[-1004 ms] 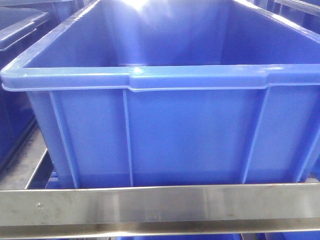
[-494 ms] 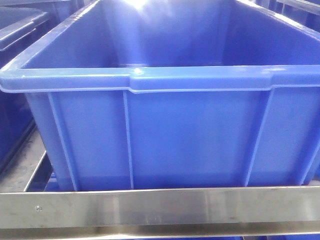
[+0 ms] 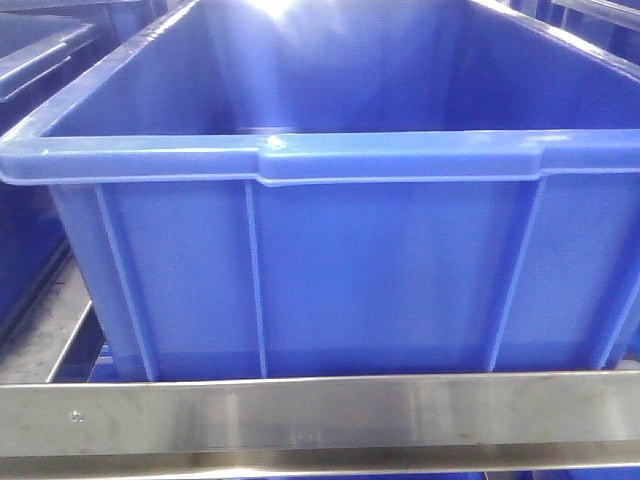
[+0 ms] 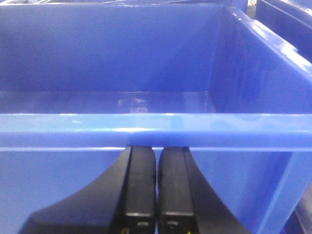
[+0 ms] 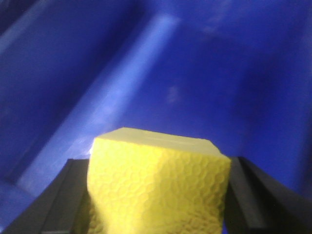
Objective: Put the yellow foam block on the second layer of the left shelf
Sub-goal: 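Lower the cube into the blue bin and open the right gripper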
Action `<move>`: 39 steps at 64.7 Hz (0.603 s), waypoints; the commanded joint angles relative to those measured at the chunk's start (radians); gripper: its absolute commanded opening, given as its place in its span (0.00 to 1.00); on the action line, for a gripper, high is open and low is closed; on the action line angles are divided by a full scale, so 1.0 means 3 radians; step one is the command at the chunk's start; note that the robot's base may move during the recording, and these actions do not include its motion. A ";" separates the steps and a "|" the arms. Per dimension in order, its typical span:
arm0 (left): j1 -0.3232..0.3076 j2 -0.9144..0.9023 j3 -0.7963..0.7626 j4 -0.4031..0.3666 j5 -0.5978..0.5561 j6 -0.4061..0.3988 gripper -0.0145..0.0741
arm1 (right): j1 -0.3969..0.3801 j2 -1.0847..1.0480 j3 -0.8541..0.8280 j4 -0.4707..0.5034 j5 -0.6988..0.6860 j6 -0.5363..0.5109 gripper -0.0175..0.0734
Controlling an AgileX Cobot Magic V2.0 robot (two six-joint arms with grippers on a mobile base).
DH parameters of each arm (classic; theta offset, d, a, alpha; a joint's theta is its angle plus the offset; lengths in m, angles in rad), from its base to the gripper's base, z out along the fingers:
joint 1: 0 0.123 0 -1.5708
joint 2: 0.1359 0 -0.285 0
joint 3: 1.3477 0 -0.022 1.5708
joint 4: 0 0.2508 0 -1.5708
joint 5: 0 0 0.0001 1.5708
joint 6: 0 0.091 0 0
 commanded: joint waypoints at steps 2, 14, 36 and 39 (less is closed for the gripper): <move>0.0007 -0.0047 0.0086 0.0002 -0.0288 -0.0013 0.32 | 0.0137 0.0525 -0.0446 -0.0150 -0.0035 -0.0021 0.50; 0.0007 -0.0047 0.0086 0.0002 -0.0288 -0.0013 0.32 | 0.0234 0.1559 -0.1057 -0.0275 0.0248 -0.0021 0.50; 0.0007 -0.0047 0.0086 0.0002 -0.0288 -0.0013 0.32 | 0.0389 0.2452 -0.1811 -0.0359 0.0662 -0.0021 0.52; 0.0007 -0.0047 0.0086 0.0002 -0.0288 -0.0013 0.32 | 0.0399 0.2452 -0.1814 -0.0355 0.0636 -0.0021 0.57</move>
